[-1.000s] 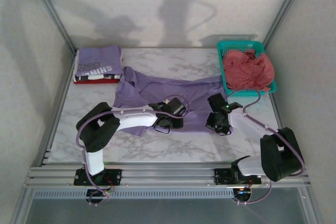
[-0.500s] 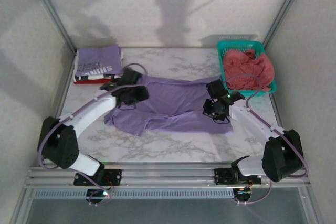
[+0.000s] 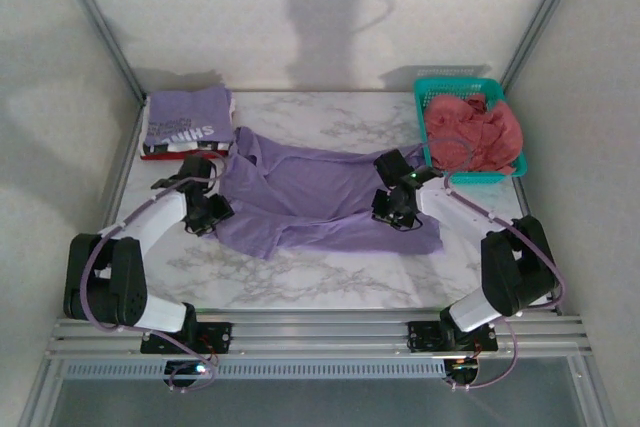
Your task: Fold and stack the t-shirts
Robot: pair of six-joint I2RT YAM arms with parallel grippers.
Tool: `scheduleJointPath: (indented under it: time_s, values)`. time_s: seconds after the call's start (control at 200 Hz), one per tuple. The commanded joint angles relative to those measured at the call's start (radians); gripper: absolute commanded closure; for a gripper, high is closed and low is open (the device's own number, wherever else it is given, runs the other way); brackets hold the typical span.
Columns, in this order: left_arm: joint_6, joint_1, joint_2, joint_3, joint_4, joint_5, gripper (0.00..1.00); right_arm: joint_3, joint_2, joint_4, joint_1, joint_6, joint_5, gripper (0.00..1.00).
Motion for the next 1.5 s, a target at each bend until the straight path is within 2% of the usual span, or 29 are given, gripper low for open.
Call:
scheduleJointPath:
  time_s: [0.0,0.125,0.37,0.461,0.571,0.691,0.871,1.006,1.382,1.437,1.492]
  values:
    - [0.011,0.004,0.009,-0.030,0.038,0.033,0.53,0.036,0.008,-0.002,0.007,-0.020,-0.013,0.76]
    - [0.000,0.000,-0.007,-0.057,0.052,0.049,0.64,0.034,0.009,0.000,0.007,-0.023,-0.011,0.76]
    - [0.000,-0.006,-0.036,-0.122,0.056,0.045,0.65,0.017,0.016,0.020,0.008,-0.018,-0.022,0.76]
    - [0.006,-0.015,-0.032,-0.118,0.062,0.041,0.73,0.019,0.017,0.020,0.008,-0.019,-0.022,0.76]
    - [0.004,-0.020,-0.046,-0.100,0.068,0.042,0.93,0.027,0.015,0.010,0.007,-0.024,-0.014,0.76]
    - [0.008,-0.029,-0.061,-0.032,0.009,0.013,1.00,0.038,0.016,-0.003,0.007,-0.029,-0.005,0.76]
    - [0.000,-0.033,-0.071,0.036,-0.042,0.038,1.00,0.034,0.011,-0.001,0.007,-0.024,-0.004,0.76]
    - [-0.012,-0.042,-0.031,0.084,-0.019,0.135,1.00,0.043,0.020,0.002,0.007,-0.025,-0.005,0.76]
    - [0.009,-0.039,0.308,0.392,0.025,0.172,1.00,0.089,0.056,-0.008,0.007,-0.039,0.009,0.75]
    - [0.011,-0.037,0.343,0.430,0.026,0.161,0.89,0.089,0.056,-0.005,0.007,-0.039,0.006,0.75]
    - [0.011,-0.031,0.369,0.454,0.032,0.150,0.64,0.089,0.054,-0.007,0.007,-0.038,0.007,0.75]
